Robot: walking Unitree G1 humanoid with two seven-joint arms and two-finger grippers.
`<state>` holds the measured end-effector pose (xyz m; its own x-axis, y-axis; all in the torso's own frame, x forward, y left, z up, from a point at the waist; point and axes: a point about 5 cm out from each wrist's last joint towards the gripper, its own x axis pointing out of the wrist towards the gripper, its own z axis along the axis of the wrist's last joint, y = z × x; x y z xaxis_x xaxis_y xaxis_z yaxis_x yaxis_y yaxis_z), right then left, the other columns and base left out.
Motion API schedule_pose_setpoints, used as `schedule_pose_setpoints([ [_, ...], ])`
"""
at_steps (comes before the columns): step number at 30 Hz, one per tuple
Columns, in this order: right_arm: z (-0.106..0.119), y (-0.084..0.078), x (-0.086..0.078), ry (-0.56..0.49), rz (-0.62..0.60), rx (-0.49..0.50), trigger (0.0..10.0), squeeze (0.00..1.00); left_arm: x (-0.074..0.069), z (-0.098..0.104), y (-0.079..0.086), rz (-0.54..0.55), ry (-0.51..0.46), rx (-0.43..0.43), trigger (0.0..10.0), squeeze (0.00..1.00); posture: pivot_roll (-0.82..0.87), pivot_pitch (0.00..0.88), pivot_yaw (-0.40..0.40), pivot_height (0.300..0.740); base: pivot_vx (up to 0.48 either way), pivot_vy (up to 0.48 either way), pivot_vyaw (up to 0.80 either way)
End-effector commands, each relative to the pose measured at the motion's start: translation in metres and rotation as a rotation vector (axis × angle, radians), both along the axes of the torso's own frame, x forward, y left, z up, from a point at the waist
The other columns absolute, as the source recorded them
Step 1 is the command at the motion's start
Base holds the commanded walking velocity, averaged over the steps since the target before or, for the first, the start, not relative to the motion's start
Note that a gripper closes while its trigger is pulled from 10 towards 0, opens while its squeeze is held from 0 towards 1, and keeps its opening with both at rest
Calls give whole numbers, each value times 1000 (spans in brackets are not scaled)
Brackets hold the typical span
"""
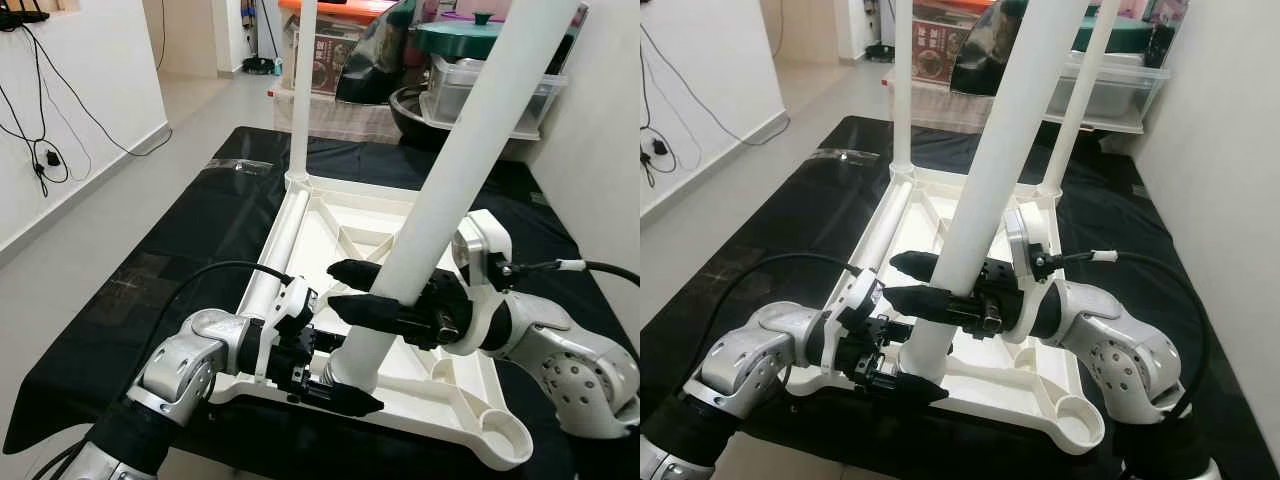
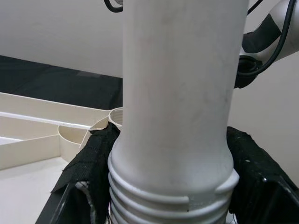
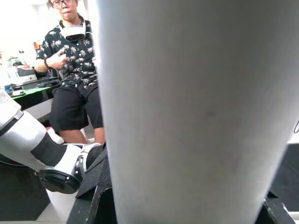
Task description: Building children table
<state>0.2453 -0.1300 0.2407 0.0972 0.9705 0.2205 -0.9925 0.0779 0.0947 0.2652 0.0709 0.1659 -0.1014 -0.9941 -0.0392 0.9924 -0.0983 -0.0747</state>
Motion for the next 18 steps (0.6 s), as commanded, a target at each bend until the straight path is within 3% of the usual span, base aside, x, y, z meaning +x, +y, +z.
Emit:
schedule_pose_setpoints([
  [1, 4, 6, -5, -13, 29, 25, 0, 0, 1, -4, -3, 6, 6, 21, 0, 0, 134, 0, -99, 740, 0, 0, 0],
  [4, 3, 6, -4, -13, 14, 22, 0, 0, 2, -5, -3, 10, 0, 30, 0, 0, 132, 0, -99, 740, 0, 0, 0],
  [5, 2, 7, -2, -6, -21, 4, 8078, 0, 3, -6, -3, 23, -8, 40, 10000, 0, 131, 0, -100, 740, 0, 0, 0],
  [6, 0, 6, 1, 0, -60, -20, 10000, 0, 4, -6, -3, 30, -11, 43, 10000, 0, 131, 0, -100, 740, 0, 0, 0],
  [13, -3, 4, 7, 49, -140, -36, 10000, 0, 4, -6, -4, 40, -17, 45, 10000, 0, 131, 0, -100, 740, 0, 0, 0],
  [14, -3, 3, 10, 52, -174, -31, 10000, 1000, 5, -6, -4, 47, -21, 47, 10000, 0, 134, 0, -103, 740, 0, 0, 0],
  [15, -3, 3, 10, 52, -174, -31, 10000, 1000, 5, -6, -4, 47, -21, 47, 10000, 0, 134, 0, -103, 740, 0, 0, 0],
  [16, -3, 3, 13, 60, -220, -19, 10000, 886, 7, -6, -3, 58, -28, 47, 10000, 0, 136, 0, -104, 740, 0, 0, 0],
  [17, -3, 4, 15, 67, -251, -7, 10000, 886, 8, -5, -3, 67, -33, 46, 10000, 0, 136, 0, -104, 740, 0, 0, 0],
  [18, -3, 4, 16, 73, -270, 2, 10000, 0, 9, -5, -3, 73, -36, 45, 10000, 0, 136, 0, -104, 740, 0, 0, 0],
])
